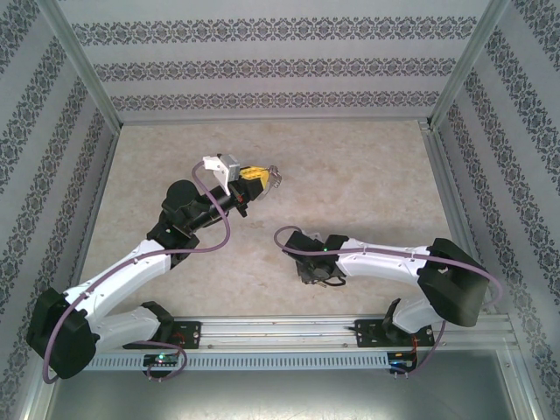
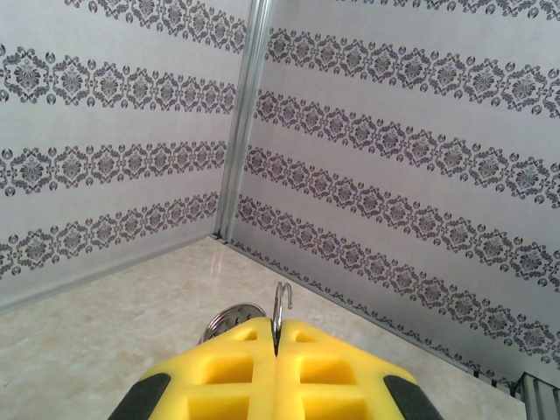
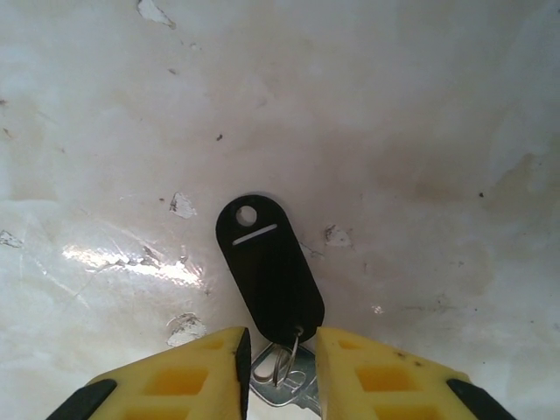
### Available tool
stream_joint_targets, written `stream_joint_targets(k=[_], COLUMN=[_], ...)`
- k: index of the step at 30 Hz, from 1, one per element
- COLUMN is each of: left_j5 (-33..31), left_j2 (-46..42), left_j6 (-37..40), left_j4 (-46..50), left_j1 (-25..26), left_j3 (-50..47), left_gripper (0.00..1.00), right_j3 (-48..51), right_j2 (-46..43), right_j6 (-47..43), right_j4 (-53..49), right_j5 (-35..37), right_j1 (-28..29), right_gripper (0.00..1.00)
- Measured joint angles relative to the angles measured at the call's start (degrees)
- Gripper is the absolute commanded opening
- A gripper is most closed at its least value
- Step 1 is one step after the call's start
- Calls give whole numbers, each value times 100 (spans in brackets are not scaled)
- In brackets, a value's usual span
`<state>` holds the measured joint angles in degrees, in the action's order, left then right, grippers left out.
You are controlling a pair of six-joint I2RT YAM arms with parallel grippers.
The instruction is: Put the keys on the keyring
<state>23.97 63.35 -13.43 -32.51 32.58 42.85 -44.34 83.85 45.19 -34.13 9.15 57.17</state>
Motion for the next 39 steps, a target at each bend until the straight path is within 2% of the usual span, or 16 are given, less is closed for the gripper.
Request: stream_joint_targets(k=[5,19,25,30,34,39], left_j5=[17,105,107,127,127,149], left_j2=[0,0,0,0,0,0], left_j6=[-2,-7,-26,-35,-35,-33], left_j4=[0,-4,-7,-7,-4,0], left_j1=[0,0,0,0,0,0], left_j3=[0,-11,-11,-11,-11,-11], left_gripper=[0,0,0,0,0,0], right_j3=[0,37,50,50,31,13], right_j2=[0,111,151,101,-474,-1821], right_j6=[11,13,37,-17,-363,-1126], right_j4=[-20,28,46,-35,-205,411], right_j5=[4,-42,-63,-11,63,-258], right_j1=[0,48,48,48,-155,-1008], right_gripper=[22,19,0,0,0,0])
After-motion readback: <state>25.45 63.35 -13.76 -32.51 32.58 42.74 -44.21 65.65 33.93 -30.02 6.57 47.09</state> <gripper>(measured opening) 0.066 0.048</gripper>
